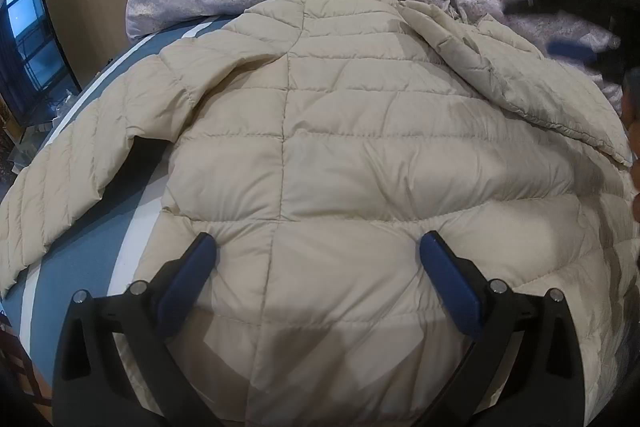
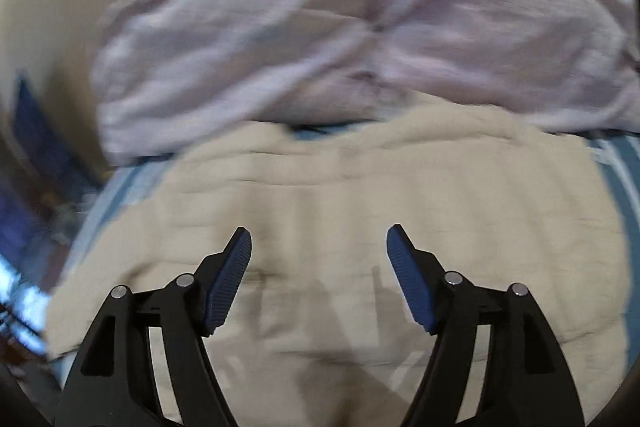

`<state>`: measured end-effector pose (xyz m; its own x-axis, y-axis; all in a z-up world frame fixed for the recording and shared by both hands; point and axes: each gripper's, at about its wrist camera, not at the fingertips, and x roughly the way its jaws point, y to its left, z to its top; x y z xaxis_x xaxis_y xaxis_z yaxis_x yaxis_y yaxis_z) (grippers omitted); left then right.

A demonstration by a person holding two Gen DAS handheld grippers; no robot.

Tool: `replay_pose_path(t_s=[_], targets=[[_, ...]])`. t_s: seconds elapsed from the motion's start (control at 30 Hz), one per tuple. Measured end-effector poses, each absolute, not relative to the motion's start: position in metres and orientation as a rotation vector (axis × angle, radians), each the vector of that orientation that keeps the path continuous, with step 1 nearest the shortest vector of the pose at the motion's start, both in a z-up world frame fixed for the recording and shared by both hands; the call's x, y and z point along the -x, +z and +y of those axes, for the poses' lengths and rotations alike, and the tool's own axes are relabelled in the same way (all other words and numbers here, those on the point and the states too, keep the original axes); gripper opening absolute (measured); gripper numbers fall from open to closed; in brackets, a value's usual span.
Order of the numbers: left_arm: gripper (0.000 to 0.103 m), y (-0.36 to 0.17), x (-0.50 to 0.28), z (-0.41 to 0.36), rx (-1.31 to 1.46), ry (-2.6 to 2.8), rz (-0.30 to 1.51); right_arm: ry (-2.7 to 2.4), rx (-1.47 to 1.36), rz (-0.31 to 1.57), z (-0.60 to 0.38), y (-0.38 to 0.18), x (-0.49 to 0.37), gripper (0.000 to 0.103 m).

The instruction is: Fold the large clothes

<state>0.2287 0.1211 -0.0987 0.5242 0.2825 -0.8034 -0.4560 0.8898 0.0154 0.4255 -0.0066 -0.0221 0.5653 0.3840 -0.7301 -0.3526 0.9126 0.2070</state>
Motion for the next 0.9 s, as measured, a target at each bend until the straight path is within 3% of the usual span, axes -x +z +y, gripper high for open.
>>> replay_pose_path(t_s=[0.1, 0.27, 0.6, 0.9], targets=[[0.101, -0.099, -0.229, 0.121, 0.206, 0.446, 0.919, 0.386, -0.037, 0.955, -0.010, -0.051, -0.433, 0.072], [0.101, -0.099, -0.228, 0.122, 0.207, 0.445, 0.919, 0.350, 0.077, 0.939, 0.011, -0.069, -0.423, 0.086], [0.101, -0.093, -0.219, 0.127, 0.263, 0.419, 0.890, 0.316, 0.133, 0.939, 0.015, -0.082, -0.421, 0.090], [0.101, -0.064, -0.157, 0.177, 0.349, 0.557, 0.813, 0.331, 0.127, 0.945, 0.019, -0.085, -0.424, 0.095]])
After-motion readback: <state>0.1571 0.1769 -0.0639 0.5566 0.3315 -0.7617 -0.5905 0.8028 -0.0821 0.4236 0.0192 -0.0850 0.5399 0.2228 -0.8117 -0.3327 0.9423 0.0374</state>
